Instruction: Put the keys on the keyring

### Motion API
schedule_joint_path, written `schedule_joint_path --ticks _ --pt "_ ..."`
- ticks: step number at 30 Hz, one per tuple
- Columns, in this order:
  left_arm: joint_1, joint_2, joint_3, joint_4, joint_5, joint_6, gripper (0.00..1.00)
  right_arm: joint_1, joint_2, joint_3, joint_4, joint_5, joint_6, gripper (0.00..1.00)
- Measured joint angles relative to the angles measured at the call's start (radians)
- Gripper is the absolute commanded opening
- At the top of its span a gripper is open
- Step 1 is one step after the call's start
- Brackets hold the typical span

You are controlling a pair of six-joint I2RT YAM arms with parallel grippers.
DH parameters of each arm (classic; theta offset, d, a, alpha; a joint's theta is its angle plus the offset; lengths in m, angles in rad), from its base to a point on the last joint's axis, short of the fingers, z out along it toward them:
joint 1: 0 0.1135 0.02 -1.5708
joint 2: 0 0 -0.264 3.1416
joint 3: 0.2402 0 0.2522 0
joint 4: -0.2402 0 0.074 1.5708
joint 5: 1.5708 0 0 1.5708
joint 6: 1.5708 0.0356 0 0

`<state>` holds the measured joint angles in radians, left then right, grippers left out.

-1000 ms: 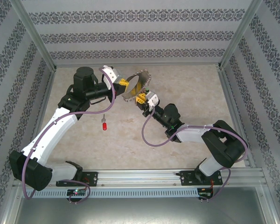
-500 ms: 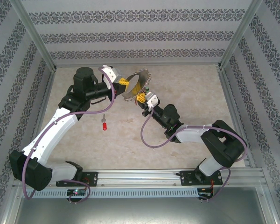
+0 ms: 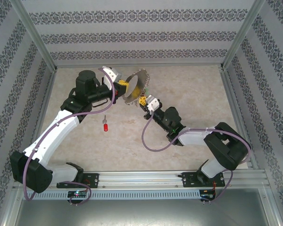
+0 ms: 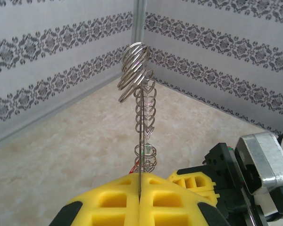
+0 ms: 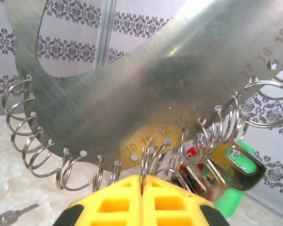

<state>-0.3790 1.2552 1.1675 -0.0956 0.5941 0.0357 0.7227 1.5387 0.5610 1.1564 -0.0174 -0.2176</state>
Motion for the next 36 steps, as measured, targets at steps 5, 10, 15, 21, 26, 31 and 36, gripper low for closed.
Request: schedule_joint_path --ticks 5,10,15,21,26,31,36 --pt "-0.001 0.000 -0.015 0.028 -0.042 -0.113 0.04 -0.008 -0.055 -0.008 -0.062 -0.014 -0.004 0.00" --pt "-0.007 0.000 -0.079 0.100 -0.099 -0.306 0.14 -0.050 -0.108 -0.014 -0.161 -0.089 0.005 0.00" --pt "-0.005 0.003 -0.136 0.138 -0.188 -0.480 0.27 -0.102 -0.180 -0.014 -0.290 -0.212 0.029 0.00" --pt "-0.005 0.002 -0.168 0.150 -0.214 -0.600 0.31 -0.145 -0.242 -0.014 -0.430 -0.332 0.040 0.00" --pt "-0.005 -0.027 -0.220 0.154 -0.214 -0.633 0.45 -0.166 -0.263 0.006 -0.539 -0.392 0.055 0.00" --pt "-0.005 -0.068 -0.269 0.147 -0.233 -0.639 0.48 -0.192 -0.274 0.040 -0.657 -0.449 0.053 0.00" --pt "-0.005 -0.096 -0.335 0.149 -0.236 -0.634 0.52 -0.213 -0.285 0.078 -0.760 -0.482 -0.006 0.00"
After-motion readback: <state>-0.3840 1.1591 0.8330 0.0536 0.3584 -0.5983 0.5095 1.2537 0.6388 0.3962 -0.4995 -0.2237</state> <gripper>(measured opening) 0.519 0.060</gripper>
